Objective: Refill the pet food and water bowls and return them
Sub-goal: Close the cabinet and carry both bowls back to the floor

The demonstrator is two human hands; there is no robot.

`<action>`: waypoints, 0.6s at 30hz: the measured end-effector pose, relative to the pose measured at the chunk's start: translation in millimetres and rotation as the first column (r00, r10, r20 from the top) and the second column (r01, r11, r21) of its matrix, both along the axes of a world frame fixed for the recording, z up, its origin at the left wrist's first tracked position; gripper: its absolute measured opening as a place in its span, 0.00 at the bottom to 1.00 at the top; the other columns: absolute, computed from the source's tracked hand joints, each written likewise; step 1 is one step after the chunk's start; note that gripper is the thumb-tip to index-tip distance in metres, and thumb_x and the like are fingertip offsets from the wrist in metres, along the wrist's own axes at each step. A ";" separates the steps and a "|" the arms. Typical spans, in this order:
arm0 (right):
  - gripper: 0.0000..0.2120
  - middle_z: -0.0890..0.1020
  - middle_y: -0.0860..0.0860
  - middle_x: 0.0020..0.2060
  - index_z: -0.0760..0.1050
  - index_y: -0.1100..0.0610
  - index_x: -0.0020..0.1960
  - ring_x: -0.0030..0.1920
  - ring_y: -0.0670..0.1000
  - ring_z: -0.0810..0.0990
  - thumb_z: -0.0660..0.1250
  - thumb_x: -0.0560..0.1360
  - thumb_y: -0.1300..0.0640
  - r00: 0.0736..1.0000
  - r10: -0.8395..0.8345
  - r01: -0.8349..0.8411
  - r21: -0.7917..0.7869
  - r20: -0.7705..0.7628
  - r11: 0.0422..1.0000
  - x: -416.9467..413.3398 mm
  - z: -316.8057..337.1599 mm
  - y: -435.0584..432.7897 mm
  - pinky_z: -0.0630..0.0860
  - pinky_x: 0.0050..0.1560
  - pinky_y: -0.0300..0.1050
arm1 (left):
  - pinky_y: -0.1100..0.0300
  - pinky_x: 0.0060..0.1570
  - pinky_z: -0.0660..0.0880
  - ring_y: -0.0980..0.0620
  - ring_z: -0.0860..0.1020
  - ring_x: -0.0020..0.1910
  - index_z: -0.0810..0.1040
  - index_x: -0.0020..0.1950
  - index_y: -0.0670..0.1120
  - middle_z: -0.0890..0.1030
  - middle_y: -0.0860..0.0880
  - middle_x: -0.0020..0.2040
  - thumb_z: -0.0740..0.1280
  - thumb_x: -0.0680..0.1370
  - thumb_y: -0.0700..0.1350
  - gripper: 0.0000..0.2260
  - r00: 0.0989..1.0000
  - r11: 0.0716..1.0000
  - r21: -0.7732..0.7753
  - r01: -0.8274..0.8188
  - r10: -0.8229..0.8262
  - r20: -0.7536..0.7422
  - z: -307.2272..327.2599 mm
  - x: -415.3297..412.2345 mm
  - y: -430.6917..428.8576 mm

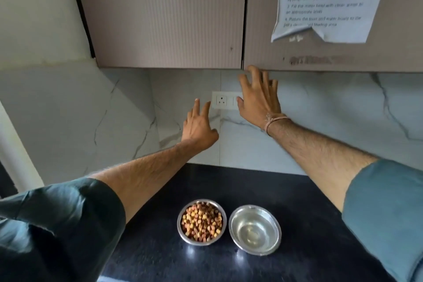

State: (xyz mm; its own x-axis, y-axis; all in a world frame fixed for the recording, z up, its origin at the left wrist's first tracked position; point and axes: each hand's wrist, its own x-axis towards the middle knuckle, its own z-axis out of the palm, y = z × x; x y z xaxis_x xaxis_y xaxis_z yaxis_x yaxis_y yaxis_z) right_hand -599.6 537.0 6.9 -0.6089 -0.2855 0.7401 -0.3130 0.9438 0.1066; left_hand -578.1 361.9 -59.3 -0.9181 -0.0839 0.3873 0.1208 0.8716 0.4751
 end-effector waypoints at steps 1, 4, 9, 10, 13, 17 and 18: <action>0.27 0.70 0.60 0.69 0.71 0.58 0.69 0.63 0.63 0.73 0.74 0.73 0.54 0.999 0.018 -0.017 -0.017 0.044 1.000 0.8 -15.5 2.4 0.73 0.56 0.60 | 0.42 0.77 0.57 0.39 0.54 0.80 0.52 0.83 0.52 0.49 0.46 0.84 0.70 0.75 0.41 0.41 0.999 1.000 0.017 -0.012 0.011 0.033 -14.6 2.6 -3.0; 0.26 0.69 0.60 0.67 0.70 0.59 0.69 0.60 0.61 0.76 0.73 0.76 0.54 0.977 0.056 -0.042 -0.068 0.207 0.997 2.0 -65.3 9.5 0.77 0.53 0.56 | 0.45 0.74 0.67 0.42 0.64 0.76 0.57 0.81 0.49 0.62 0.45 0.79 0.71 0.75 0.42 0.37 0.988 0.990 0.127 -0.064 0.045 0.147 -64.3 9.5 -14.2; 0.25 0.70 0.59 0.67 0.66 0.57 0.71 0.59 0.61 0.78 0.70 0.78 0.52 0.878 0.037 0.030 -0.131 0.477 0.991 5.1 -155.5 23.7 0.81 0.52 0.54 | 0.55 0.53 0.76 0.44 0.75 0.66 0.62 0.79 0.47 0.71 0.42 0.72 0.72 0.77 0.45 0.33 0.920 0.928 0.291 -0.234 0.115 0.374 -151.0 18.9 -36.6; 0.25 0.70 0.59 0.66 0.66 0.57 0.71 0.59 0.61 0.78 0.70 0.78 0.52 0.849 0.025 0.054 -0.134 0.528 0.989 5.7 -173.7 27.9 0.81 0.52 0.55 | 0.56 0.49 0.74 0.44 0.76 0.64 0.62 0.79 0.47 0.72 0.42 0.71 0.72 0.77 0.45 0.32 0.898 0.911 0.305 -0.277 0.132 0.420 -167.5 21.2 -41.2; 0.25 0.71 0.59 0.66 0.67 0.58 0.70 0.61 0.63 0.77 0.70 0.78 0.51 0.720 -0.029 0.160 -0.124 0.693 0.979 7.3 -227.0 44.8 0.80 0.56 0.58 | 0.55 0.45 0.76 0.47 0.76 0.56 0.63 0.78 0.47 0.75 0.42 0.68 0.69 0.79 0.46 0.29 0.807 0.846 0.339 -0.411 0.165 0.567 -214.8 30.4 -53.0; 0.32 0.68 0.59 0.71 0.65 0.54 0.74 0.70 0.65 0.69 0.71 0.76 0.44 0.501 -0.168 0.373 -0.037 0.849 0.927 14.0 -290.8 69.1 0.74 0.65 0.63 | 0.56 0.37 0.77 0.45 0.79 0.54 0.67 0.74 0.47 0.76 0.44 0.58 0.66 0.80 0.47 0.23 0.703 0.749 0.362 -0.555 0.190 0.685 -266.8 43.6 -63.9; 0.34 0.67 0.59 0.73 0.63 0.54 0.75 0.72 0.65 0.68 0.71 0.76 0.42 0.447 -0.204 0.417 -0.002 0.871 0.909 15.7 -303.5 74.1 0.73 0.66 0.63 | 0.54 0.38 0.79 0.44 0.80 0.55 0.68 0.73 0.46 0.77 0.44 0.57 0.65 0.81 0.47 0.21 0.685 0.724 0.371 -0.581 0.190 0.703 -276.4 45.8 -65.5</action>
State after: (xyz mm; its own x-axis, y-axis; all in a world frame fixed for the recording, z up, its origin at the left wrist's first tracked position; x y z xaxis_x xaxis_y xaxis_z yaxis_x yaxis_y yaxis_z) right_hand -583.9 611.1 -296.6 -0.9769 0.1340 -0.1663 0.1695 0.9602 -0.2219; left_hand -532.3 296.3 -335.7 -0.7503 -0.4915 -0.4420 -0.6325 0.3392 0.6964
